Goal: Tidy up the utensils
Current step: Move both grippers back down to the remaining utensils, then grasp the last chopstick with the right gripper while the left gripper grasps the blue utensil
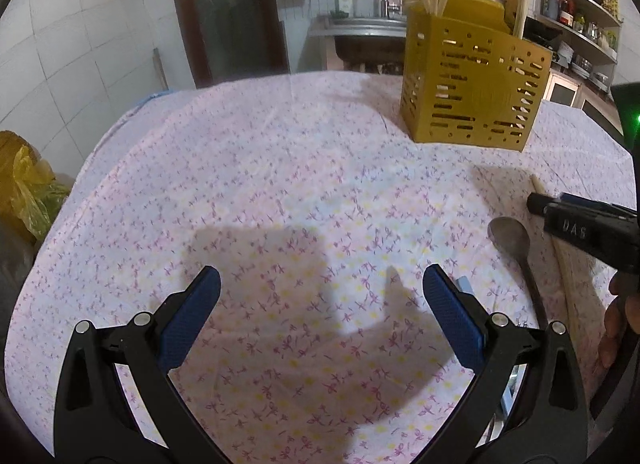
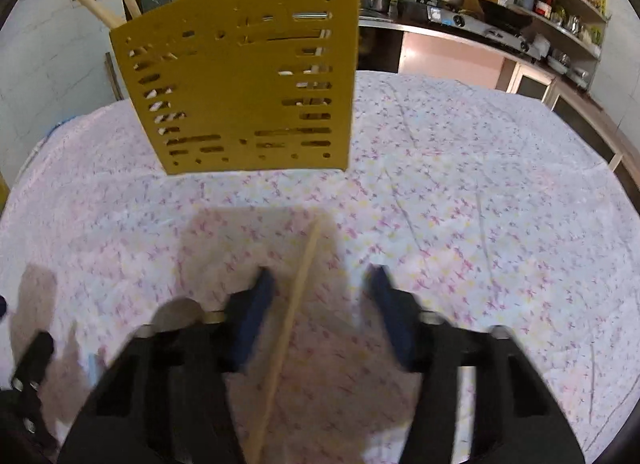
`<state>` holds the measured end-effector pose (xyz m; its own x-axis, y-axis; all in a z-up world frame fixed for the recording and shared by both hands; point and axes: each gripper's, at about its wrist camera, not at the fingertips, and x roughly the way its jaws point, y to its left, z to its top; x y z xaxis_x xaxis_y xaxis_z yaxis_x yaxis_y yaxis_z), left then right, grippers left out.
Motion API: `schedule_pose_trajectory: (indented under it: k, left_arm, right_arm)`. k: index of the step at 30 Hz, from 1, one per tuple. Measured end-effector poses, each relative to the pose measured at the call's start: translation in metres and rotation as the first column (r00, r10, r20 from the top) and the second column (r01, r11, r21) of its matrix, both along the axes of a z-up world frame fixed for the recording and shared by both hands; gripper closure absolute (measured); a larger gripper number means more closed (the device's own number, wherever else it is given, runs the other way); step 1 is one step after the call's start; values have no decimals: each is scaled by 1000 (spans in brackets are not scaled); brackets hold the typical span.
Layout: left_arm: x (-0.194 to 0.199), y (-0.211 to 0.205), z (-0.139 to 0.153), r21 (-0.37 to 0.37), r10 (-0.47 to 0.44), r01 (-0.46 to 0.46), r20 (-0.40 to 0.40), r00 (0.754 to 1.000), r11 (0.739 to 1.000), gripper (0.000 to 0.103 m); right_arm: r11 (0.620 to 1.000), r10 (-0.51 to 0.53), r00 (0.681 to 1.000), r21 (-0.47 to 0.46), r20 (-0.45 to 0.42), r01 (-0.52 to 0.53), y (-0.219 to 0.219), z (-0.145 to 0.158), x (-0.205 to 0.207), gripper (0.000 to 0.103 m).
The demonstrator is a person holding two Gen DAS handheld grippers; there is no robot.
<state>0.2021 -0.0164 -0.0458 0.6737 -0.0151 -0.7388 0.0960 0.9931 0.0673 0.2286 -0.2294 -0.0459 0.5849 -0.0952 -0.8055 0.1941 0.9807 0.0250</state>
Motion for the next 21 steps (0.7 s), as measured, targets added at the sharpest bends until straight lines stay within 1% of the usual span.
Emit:
schedule_pose_trajectory:
  k: [2,6,8,12,15,16,18,20,21]
  left_arm:
    - [1,-2,1,-2,-3,3,-8,1000,1000,5]
    - [-2,-6,6,-7,5,-5,-6,1000,1000,5]
    - [-2,-10,8,-23,4,-4,-19,1000,1000,5]
    - [-6,-24,10,-56,-14,11,-46,999,998,5]
    - [-9,-37,9,-44,-23,21,-42,999,999,7]
    - [-9,-41,7,-40,-23,21,-45,999,999,11]
    - [-6,-47,0,-44,-30,26,-81,996,999,18]
    - [-3,-53,-9,-49,-42,36,-134,990,998,35]
    - [-2,-55,-13,-47,-45,38,-150,988,998,37]
  right_arm:
    - [1000,21,1000,1,-1,-21,1,2,-5,90]
    - [998,28,1000,59,4,-28,-12,4,-23,92]
    - [998,35,999,48,2,-35,-18,5,-33,94]
    - [998,42,999,56,-7,-41,-33,7,-55,95]
    - [997,35,999,73,-5,-35,-44,6,-69,95]
    - [997,33,999,70,-1,-32,-46,5,-70,95]
    - [998,25,1000,57,13,-26,-50,5,-74,95]
    - [998,24,999,54,24,-25,-54,1,-77,95]
    - [998,24,999,53,26,-26,-53,1,-77,95]
